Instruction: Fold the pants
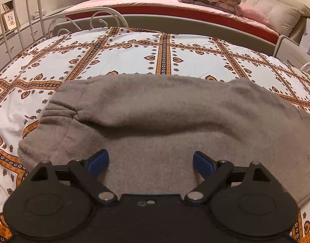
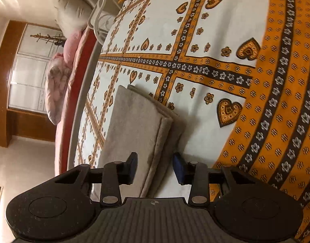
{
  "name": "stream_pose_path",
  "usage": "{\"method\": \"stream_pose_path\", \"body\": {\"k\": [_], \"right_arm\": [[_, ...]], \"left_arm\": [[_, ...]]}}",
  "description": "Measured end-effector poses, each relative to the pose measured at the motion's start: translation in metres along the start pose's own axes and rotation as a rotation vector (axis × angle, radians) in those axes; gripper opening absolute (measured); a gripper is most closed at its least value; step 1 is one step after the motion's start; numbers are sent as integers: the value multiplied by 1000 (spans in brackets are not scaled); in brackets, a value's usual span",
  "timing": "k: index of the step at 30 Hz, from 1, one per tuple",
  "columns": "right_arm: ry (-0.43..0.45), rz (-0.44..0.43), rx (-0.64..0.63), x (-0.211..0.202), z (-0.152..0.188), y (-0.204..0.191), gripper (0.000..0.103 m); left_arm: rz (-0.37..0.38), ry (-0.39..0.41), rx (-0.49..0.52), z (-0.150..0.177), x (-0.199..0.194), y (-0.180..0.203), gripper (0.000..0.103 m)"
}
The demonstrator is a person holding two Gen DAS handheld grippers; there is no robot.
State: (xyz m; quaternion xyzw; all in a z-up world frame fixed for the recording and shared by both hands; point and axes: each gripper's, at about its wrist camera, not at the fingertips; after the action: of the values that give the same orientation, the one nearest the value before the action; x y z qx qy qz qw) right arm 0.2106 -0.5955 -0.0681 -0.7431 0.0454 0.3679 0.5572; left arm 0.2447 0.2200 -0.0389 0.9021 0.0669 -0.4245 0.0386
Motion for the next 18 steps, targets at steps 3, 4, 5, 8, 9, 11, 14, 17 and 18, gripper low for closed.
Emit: {"method": "stream_pose_path", "body": {"k": [3, 4, 5, 8, 9, 11, 14, 17, 18], "right_arm": [[9, 8, -11, 9, -4, -1, 36], [18, 25, -28, 10, -4, -4, 30], [28, 58, -59, 10, -4, -8, 20], [31, 112, -151, 17, -4, -16, 14], [30, 125, -171, 21, -3, -17, 14], [60, 106, -159, 14, 0, -19, 14], [66, 82, -145, 4, 5, -18, 15], [60, 130, -210, 6, 8, -25, 14], [81, 102, -220, 3, 10, -29, 15]], "left_arm": [[-3, -3, 4, 0, 0, 1, 86], [-3, -4, 6, 0, 1, 2, 86], [-4, -4, 10, 0, 0, 2, 86], [-9, -3, 28, 2, 0, 3, 86], [-10, -3, 33, 2, 0, 4, 86], [-16, -4, 38, 3, -2, 4, 86], [-8, -4, 28, 5, -6, 4, 86], [-17, -9, 42, 6, -9, 8, 85], [-16, -3, 35, 6, -11, 9, 83]]}}
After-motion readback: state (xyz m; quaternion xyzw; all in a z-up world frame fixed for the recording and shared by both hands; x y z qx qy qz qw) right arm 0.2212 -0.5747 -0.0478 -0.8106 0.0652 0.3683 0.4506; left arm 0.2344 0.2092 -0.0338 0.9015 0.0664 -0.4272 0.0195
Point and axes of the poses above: each gripper's, at about its wrist camera, not at the fingertips, and x roughly the way its jaws point, y to its right, z to its underside
